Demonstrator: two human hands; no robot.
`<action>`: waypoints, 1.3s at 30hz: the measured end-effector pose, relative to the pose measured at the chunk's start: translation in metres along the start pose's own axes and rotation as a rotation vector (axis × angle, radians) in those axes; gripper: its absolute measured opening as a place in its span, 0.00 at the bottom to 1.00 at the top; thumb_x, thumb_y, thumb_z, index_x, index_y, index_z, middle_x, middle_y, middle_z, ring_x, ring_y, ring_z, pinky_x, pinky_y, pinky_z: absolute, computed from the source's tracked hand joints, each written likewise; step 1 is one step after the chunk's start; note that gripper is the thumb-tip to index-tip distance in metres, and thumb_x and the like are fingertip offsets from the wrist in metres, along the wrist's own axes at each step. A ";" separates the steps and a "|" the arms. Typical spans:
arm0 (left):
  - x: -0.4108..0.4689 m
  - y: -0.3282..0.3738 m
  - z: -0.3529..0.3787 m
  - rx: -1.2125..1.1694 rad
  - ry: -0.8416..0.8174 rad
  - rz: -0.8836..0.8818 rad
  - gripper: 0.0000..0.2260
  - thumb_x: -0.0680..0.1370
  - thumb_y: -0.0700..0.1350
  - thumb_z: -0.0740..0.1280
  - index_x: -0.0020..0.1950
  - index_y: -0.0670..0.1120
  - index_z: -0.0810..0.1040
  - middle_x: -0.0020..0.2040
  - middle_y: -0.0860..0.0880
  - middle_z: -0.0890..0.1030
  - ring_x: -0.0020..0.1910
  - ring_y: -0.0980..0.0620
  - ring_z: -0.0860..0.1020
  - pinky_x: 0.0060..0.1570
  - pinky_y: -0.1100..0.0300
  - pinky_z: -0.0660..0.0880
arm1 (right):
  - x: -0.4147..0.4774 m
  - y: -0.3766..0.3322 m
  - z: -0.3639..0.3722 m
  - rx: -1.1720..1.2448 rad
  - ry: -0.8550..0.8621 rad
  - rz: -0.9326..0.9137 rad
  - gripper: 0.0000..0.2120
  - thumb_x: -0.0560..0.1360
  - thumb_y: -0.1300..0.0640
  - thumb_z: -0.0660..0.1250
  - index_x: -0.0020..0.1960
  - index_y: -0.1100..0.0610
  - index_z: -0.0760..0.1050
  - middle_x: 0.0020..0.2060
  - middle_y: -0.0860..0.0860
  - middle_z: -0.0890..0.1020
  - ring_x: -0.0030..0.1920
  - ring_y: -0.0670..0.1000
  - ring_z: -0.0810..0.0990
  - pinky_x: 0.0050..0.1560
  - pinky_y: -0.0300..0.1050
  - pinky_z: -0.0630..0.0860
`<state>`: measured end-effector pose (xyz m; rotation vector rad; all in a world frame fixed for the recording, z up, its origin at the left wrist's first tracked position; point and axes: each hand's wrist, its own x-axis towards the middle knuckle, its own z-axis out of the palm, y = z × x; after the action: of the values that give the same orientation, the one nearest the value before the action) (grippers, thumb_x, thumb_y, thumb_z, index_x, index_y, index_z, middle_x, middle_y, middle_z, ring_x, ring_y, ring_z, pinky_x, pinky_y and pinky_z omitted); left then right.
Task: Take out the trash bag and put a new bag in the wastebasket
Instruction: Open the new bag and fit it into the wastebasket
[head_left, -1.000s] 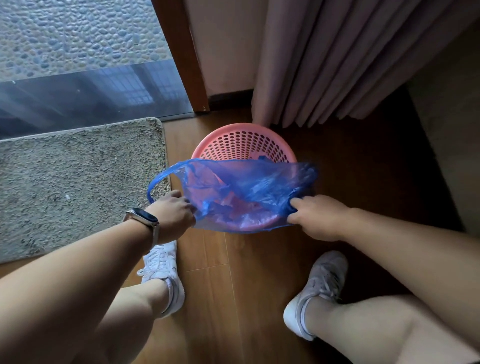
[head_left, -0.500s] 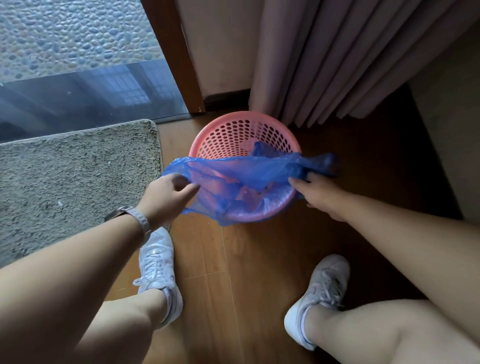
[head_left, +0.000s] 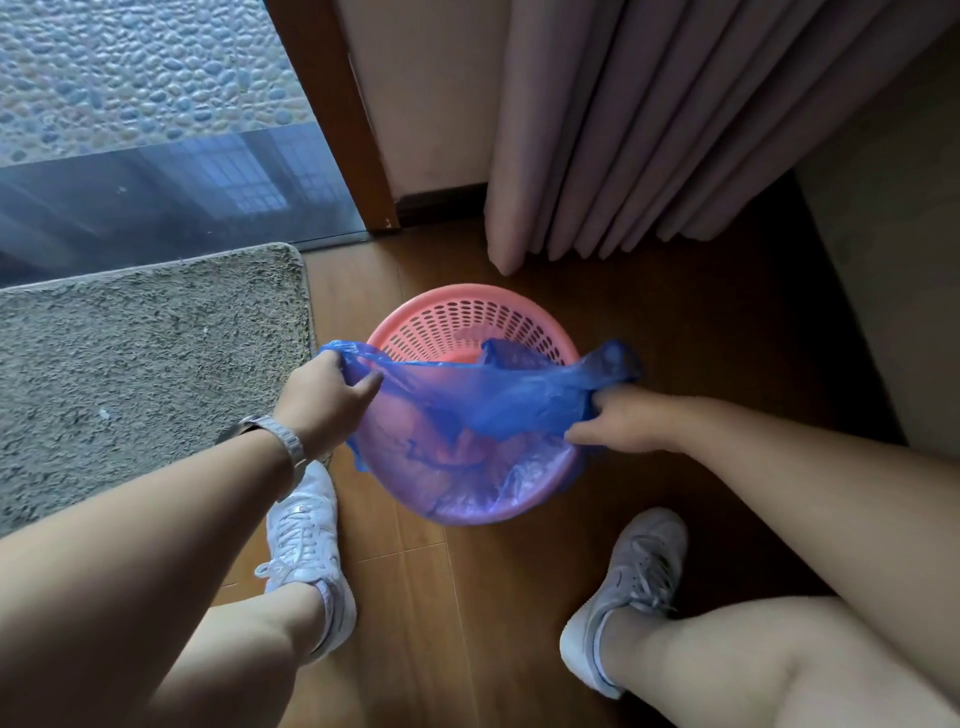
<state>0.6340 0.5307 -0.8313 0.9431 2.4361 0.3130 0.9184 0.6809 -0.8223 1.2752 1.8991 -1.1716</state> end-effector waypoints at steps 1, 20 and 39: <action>0.001 0.000 0.000 0.013 -0.008 0.007 0.12 0.75 0.51 0.67 0.42 0.42 0.74 0.38 0.45 0.77 0.41 0.42 0.75 0.39 0.56 0.65 | -0.002 0.002 0.001 -0.052 -0.013 -0.001 0.19 0.71 0.46 0.69 0.60 0.52 0.75 0.47 0.47 0.80 0.44 0.48 0.79 0.47 0.43 0.76; 0.005 -0.016 -0.012 0.077 -0.085 0.005 0.08 0.72 0.48 0.68 0.39 0.45 0.74 0.38 0.44 0.78 0.40 0.42 0.76 0.38 0.56 0.67 | -0.021 -0.021 -0.034 -0.319 0.887 -0.556 0.14 0.67 0.55 0.71 0.51 0.60 0.79 0.47 0.59 0.72 0.45 0.59 0.74 0.46 0.49 0.75; 0.017 -0.012 -0.004 0.063 -0.013 0.300 0.24 0.71 0.36 0.63 0.67 0.47 0.70 0.60 0.41 0.75 0.55 0.39 0.76 0.52 0.52 0.72 | -0.002 -0.034 0.017 -0.816 0.399 -0.434 0.25 0.73 0.48 0.65 0.67 0.58 0.68 0.69 0.60 0.67 0.69 0.61 0.64 0.66 0.53 0.66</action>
<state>0.6143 0.5330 -0.8391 1.3369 2.3018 0.3334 0.8879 0.6598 -0.8166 0.6769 2.6320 -0.2053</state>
